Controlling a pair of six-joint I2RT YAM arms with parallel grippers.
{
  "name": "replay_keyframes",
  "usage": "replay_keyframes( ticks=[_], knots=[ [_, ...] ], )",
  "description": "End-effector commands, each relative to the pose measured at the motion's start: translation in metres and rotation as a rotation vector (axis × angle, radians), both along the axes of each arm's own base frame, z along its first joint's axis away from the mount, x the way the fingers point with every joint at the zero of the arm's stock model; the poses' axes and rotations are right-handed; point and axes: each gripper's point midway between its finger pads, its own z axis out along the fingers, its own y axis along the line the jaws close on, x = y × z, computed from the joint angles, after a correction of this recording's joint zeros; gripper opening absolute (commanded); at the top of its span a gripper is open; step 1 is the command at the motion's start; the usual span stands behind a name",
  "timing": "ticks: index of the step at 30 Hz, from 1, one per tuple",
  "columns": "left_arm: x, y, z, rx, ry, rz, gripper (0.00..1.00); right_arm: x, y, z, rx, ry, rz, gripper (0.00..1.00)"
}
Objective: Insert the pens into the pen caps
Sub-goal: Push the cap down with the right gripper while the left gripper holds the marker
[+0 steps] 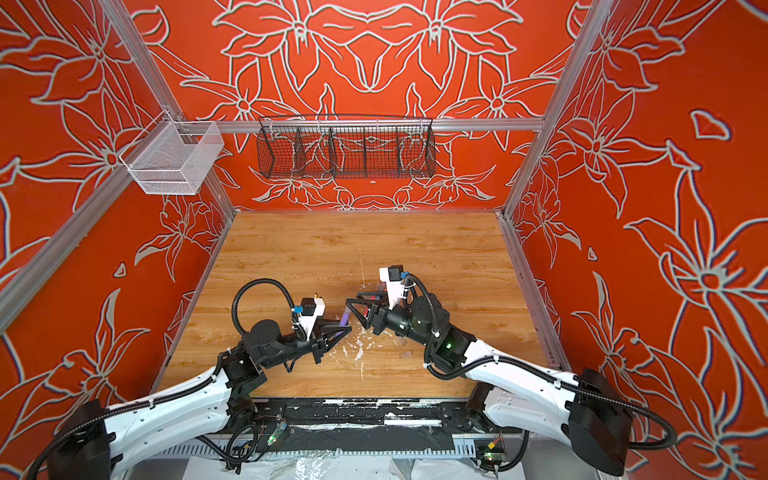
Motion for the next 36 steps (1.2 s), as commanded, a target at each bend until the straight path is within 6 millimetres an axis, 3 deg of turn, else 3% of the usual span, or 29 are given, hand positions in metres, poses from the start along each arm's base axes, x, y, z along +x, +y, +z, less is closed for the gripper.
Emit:
replay_keyframes(
  ticks=[1,8,19,26,29,36],
  knots=[
    [-0.004,-0.001,-0.001,0.006,-0.025,-0.023,0.00,-0.004,0.007,0.029,0.067,-0.048,0.034,0.51],
    [-0.003,-0.005,0.000,0.007,-0.016,-0.032,0.00,-0.002,0.017,0.026,0.059,-0.038,0.050,0.40],
    [-0.002,-0.005,0.004,-0.003,-0.019,-0.025,0.00,0.003,0.026,0.016,0.040,-0.019,0.051,0.34],
    [0.005,-0.003,0.009,-0.003,-0.029,0.012,0.00,0.002,0.027,0.011,0.029,-0.018,0.054,0.04],
    [0.014,-0.003,0.021,-0.023,-0.032,0.053,0.00,0.003,0.027,0.003,0.025,-0.006,0.047,0.00],
    [0.034,-0.003,0.074,-0.109,-0.163,0.133,0.00,-0.002,0.029,-0.016,0.005,0.023,0.065,0.00]
  ],
)
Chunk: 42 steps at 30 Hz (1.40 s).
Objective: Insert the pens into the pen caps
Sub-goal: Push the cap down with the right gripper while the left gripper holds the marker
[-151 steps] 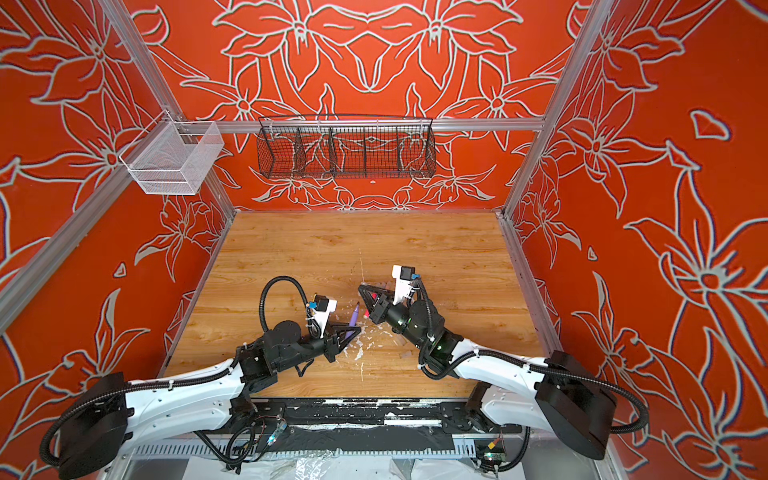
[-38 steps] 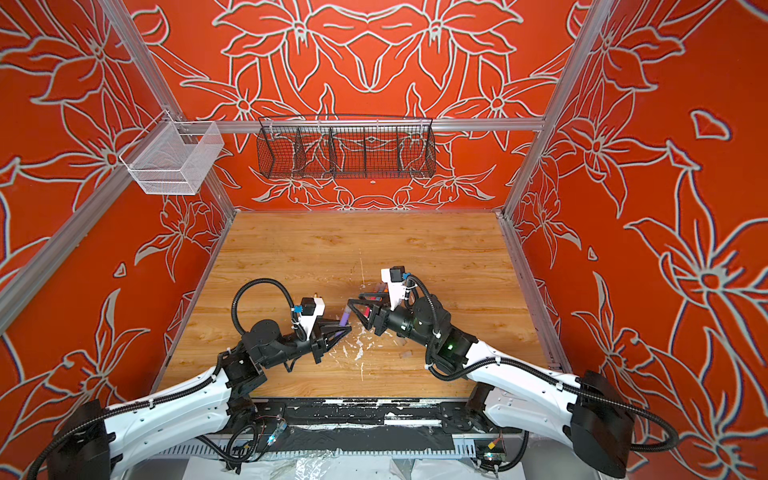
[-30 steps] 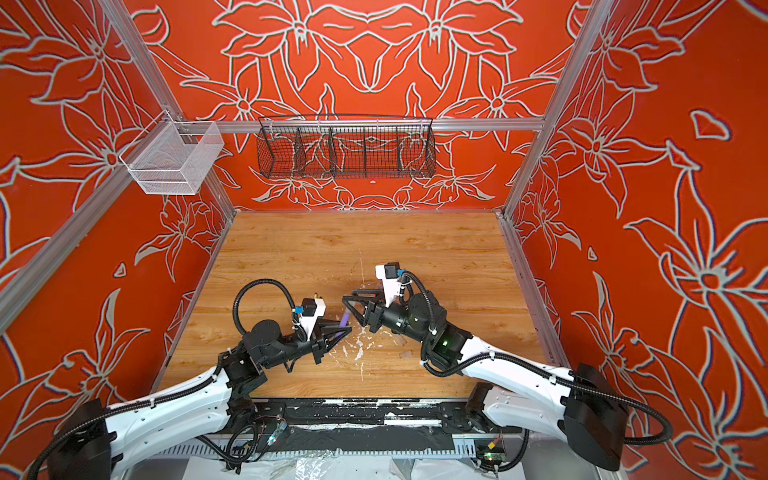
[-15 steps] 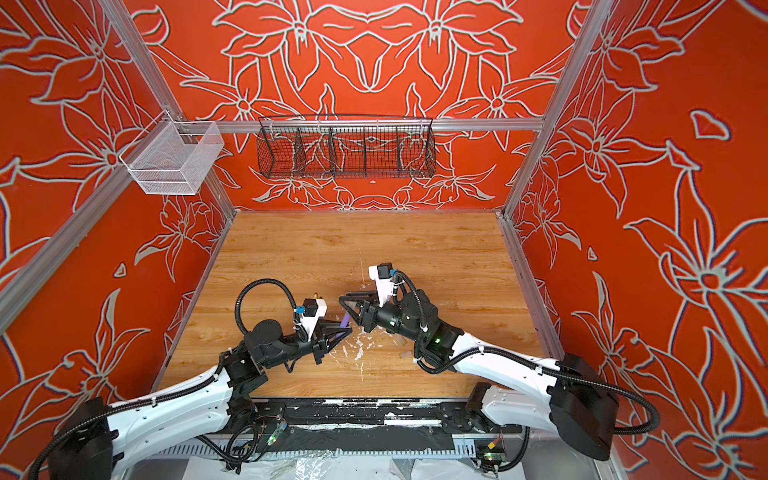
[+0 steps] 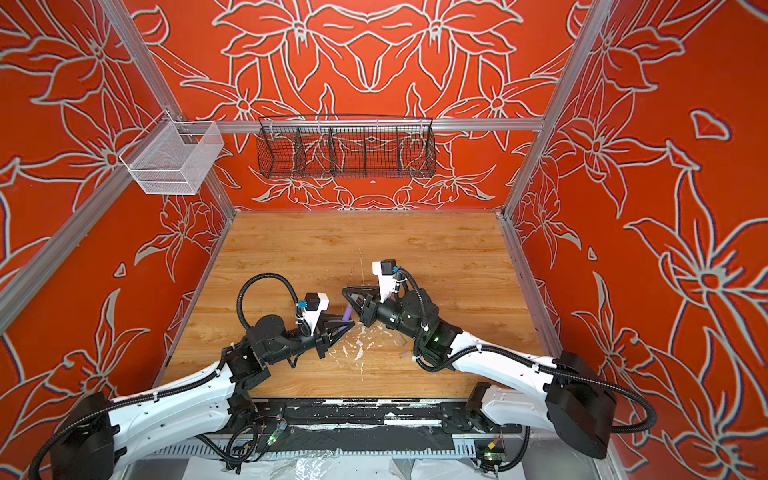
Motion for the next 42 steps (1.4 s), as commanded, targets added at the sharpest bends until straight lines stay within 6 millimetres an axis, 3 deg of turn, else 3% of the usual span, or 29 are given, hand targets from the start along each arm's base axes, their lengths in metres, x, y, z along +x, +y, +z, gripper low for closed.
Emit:
replay_keyframes(
  ticks=[1,12,20,27,33,37,42],
  knots=[
    [0.019,0.004,0.067,-0.120,-0.176,0.088,0.00,-0.022,0.013,-0.023,-0.035,0.049,0.105,0.00],
    [0.046,0.011,0.130,-0.164,-0.318,0.182,0.00,-0.049,0.035,-0.059,-0.117,0.058,0.202,0.00],
    [0.044,0.031,0.173,-0.224,-0.374,0.183,0.00,-0.066,0.036,-0.081,-0.181,0.025,0.242,0.00],
    [0.046,0.045,0.188,-0.312,-0.337,0.113,0.00,-0.088,0.048,-0.090,-0.209,0.017,0.349,0.00],
    [0.038,0.054,0.198,-0.306,-0.387,0.113,0.00,-0.095,0.048,-0.104,-0.269,0.009,0.379,0.00],
    [0.043,0.063,0.197,-0.273,-0.415,0.190,0.00,-0.092,0.048,-0.106,-0.276,0.024,0.365,0.00],
    [0.051,0.069,0.181,-0.236,-0.405,0.248,0.00,-0.082,0.049,-0.100,-0.279,0.033,0.313,0.00]
  ],
)
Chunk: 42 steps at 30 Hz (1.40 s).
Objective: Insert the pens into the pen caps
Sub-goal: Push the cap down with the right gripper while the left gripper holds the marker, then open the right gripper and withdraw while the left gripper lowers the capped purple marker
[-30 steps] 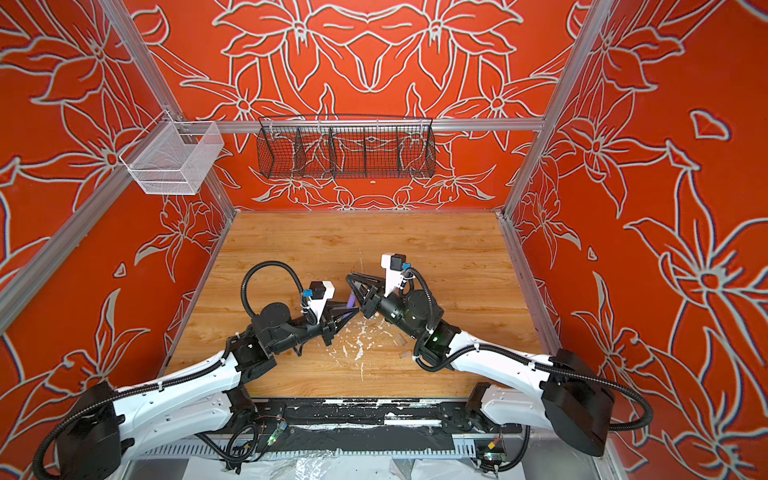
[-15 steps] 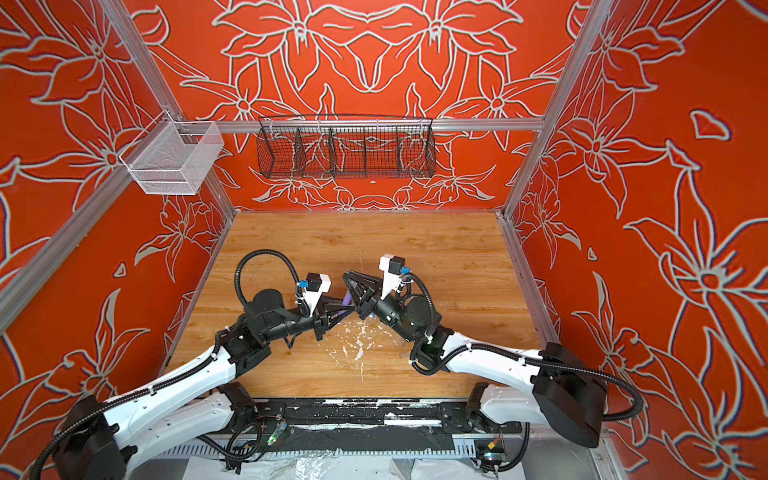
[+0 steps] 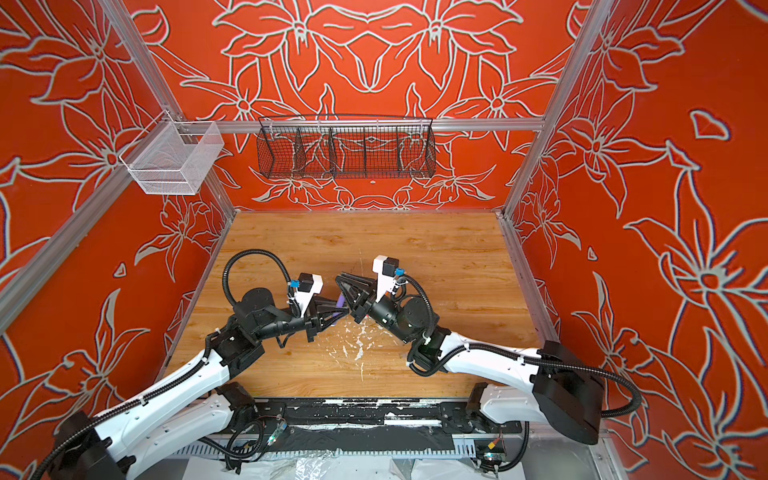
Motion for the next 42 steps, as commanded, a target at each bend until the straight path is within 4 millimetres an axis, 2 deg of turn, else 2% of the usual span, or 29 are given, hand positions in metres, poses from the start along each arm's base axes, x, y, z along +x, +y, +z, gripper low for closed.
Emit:
replay_keyframes(
  ticks=[1,3,6,8,10,13,16,20,25,26,30,36,37,39,42],
  knots=[
    [0.041,0.055,0.127,-0.283,-0.335,0.364,0.00,-0.075,0.035,-0.137,-0.427,0.235,0.343,0.00],
    [0.043,0.053,0.111,-0.265,-0.296,0.365,0.00,-0.064,0.033,-0.127,-0.440,0.229,0.276,0.02],
    [0.050,0.051,0.073,-0.233,-0.195,0.374,0.00,-0.048,0.027,-0.104,-0.432,0.195,0.175,0.31],
    [0.055,0.049,0.038,-0.214,-0.100,0.379,0.00,-0.038,0.021,-0.078,-0.409,0.180,0.107,0.51],
    [0.057,0.049,0.007,-0.185,-0.011,0.389,0.00,-0.032,0.013,-0.051,-0.370,0.165,0.055,0.62],
    [0.059,0.051,-0.032,-0.131,0.102,0.417,0.00,-0.027,-0.001,-0.010,-0.256,0.151,-0.005,0.68],
    [0.058,0.057,-0.059,-0.067,0.180,0.453,0.00,-0.019,-0.019,0.029,-0.129,0.155,-0.079,0.68],
    [0.058,0.065,-0.089,-0.002,0.281,0.505,0.00,-0.008,-0.036,0.058,-0.057,0.174,-0.180,0.65],
    [0.055,0.060,-0.100,-0.006,0.375,0.493,0.00,0.005,-0.052,0.058,-0.010,0.243,-0.285,0.59],
    [0.055,0.058,-0.100,-0.004,0.382,0.492,0.00,0.005,-0.055,0.059,-0.008,0.227,-0.293,0.55],
    [0.057,0.056,-0.110,0.025,0.395,0.509,0.00,0.016,-0.088,0.037,-0.032,0.327,-0.452,0.46],
    [0.055,0.051,-0.119,0.061,0.407,0.527,0.00,0.018,-0.103,0.029,-0.083,0.414,-0.531,0.33],
    [0.055,0.048,-0.129,0.090,0.425,0.527,0.00,0.019,-0.105,0.023,-0.112,0.441,-0.550,0.31],
    [0.054,0.043,-0.131,0.110,0.424,0.522,0.00,0.018,-0.101,0.014,-0.157,0.472,-0.547,0.29],
    [0.054,0.034,-0.137,0.141,0.427,0.512,0.00,0.012,-0.086,0.001,-0.203,0.456,-0.460,0.30]
  ],
)
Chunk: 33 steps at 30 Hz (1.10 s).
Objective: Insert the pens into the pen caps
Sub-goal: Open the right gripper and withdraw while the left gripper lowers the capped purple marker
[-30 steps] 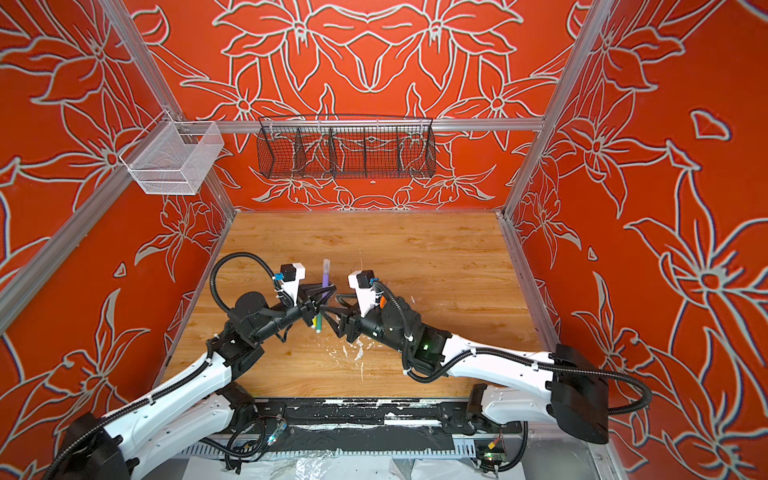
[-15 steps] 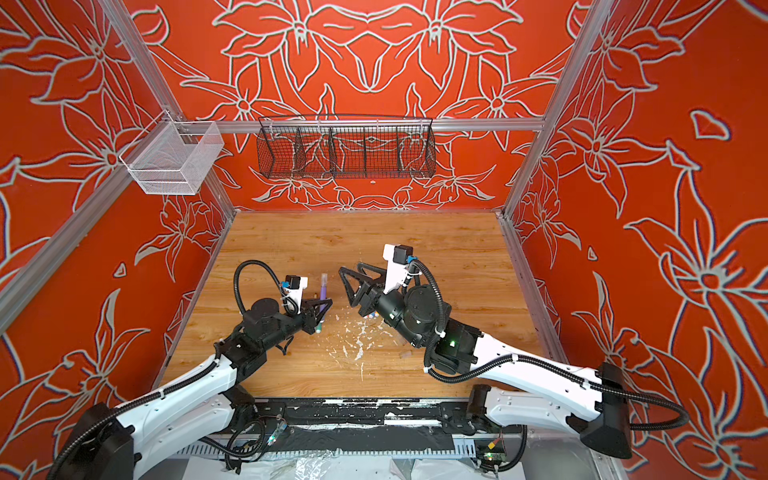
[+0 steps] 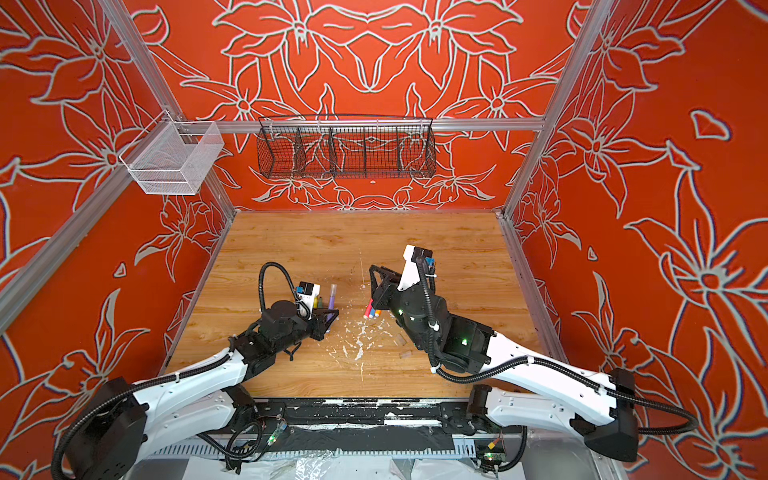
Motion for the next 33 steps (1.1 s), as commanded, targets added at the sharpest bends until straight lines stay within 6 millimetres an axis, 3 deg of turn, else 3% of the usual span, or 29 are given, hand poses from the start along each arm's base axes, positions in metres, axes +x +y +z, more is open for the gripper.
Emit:
replay_keyframes(
  ticks=[1,5,10,15,24,33],
  knots=[
    [0.007,-0.007,0.004,0.020,-0.015,0.013,0.00,-0.007,0.005,-0.025,-0.053,0.031,0.055,0.32],
    [0.016,-0.011,-0.012,0.066,0.027,0.035,0.00,-0.009,-0.015,-0.048,-0.123,-0.057,0.035,0.52],
    [0.027,-0.022,-0.030,0.167,0.102,0.044,0.00,-0.009,-0.063,-0.074,-0.302,-0.055,-0.068,0.62],
    [0.043,-0.027,-0.057,0.263,0.214,0.087,0.00,-0.004,-0.096,-0.093,-0.406,-0.022,-0.137,0.69],
    [0.054,-0.039,-0.084,0.360,0.341,0.075,0.00,0.017,-0.115,-0.132,-0.484,0.098,-0.128,0.74],
    [0.069,-0.047,-0.093,0.441,0.368,0.059,0.00,0.048,-0.136,-0.173,-0.602,0.199,-0.187,0.76]
  ],
)
